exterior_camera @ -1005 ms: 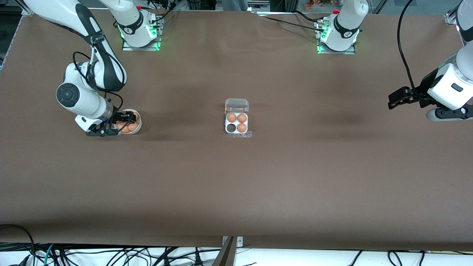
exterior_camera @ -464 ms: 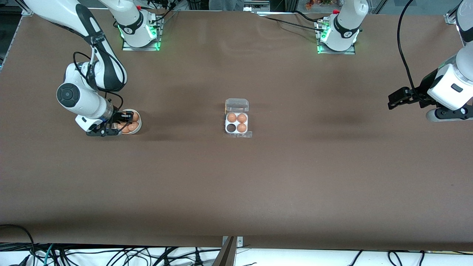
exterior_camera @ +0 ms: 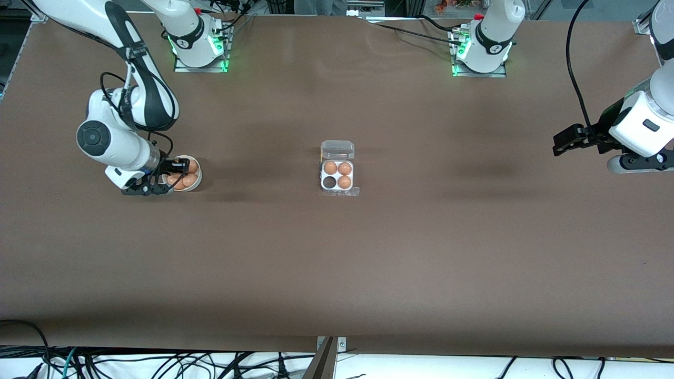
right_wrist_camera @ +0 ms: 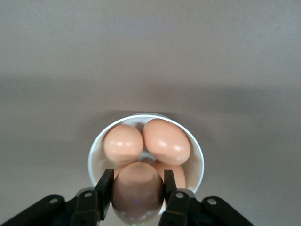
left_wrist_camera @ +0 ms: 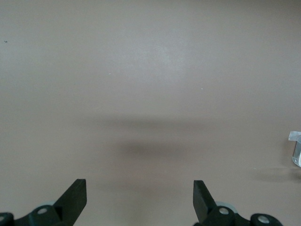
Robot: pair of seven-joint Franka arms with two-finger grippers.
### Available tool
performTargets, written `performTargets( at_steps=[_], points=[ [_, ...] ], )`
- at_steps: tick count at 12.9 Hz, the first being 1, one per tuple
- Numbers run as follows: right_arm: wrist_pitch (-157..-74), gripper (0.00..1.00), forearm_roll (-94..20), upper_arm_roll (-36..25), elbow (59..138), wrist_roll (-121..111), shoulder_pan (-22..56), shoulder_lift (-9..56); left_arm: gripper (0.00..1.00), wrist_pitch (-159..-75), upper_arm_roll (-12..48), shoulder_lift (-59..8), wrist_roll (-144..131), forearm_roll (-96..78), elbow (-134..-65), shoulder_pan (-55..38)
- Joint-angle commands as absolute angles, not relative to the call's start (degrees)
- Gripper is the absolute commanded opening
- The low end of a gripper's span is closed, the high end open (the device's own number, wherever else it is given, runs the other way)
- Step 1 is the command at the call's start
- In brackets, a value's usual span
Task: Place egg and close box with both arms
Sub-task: 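Carry the egg with the right gripper over the egg box's empty slot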
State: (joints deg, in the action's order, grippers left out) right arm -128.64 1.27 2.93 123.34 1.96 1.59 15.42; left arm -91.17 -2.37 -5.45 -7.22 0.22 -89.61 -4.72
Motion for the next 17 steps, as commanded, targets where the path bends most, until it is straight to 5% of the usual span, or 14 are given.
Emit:
performTargets(
  at_steps=[1,6,11,17],
  points=[
    [-120.95,0.13,0.62,6.40,116.91,4.46,1.32,15.03,1.00,-90.18,-2.55,-6.06,-6.42,-0.88,-87.89,-4.48],
    [-120.41,0.13,0.62,17.39,103.22,25.88,5.17,23.79,1.00,-90.18,-2.55,-6.06,-6.42,-0.88,-87.80,-4.48],
    [-120.50,0.13,0.96,17.84,87.83,45.32,17.47,35.31,1.00,-90.18,-2.55,-6.06,-6.42,-0.88,-87.80,-4.48],
    [-123.04,0.13,1.41,17.75,79.28,50.62,24.52,43.67,1.00,-90.18,-2.55,-6.06,-6.50,-0.88,-87.89,-4.57]
  ],
)
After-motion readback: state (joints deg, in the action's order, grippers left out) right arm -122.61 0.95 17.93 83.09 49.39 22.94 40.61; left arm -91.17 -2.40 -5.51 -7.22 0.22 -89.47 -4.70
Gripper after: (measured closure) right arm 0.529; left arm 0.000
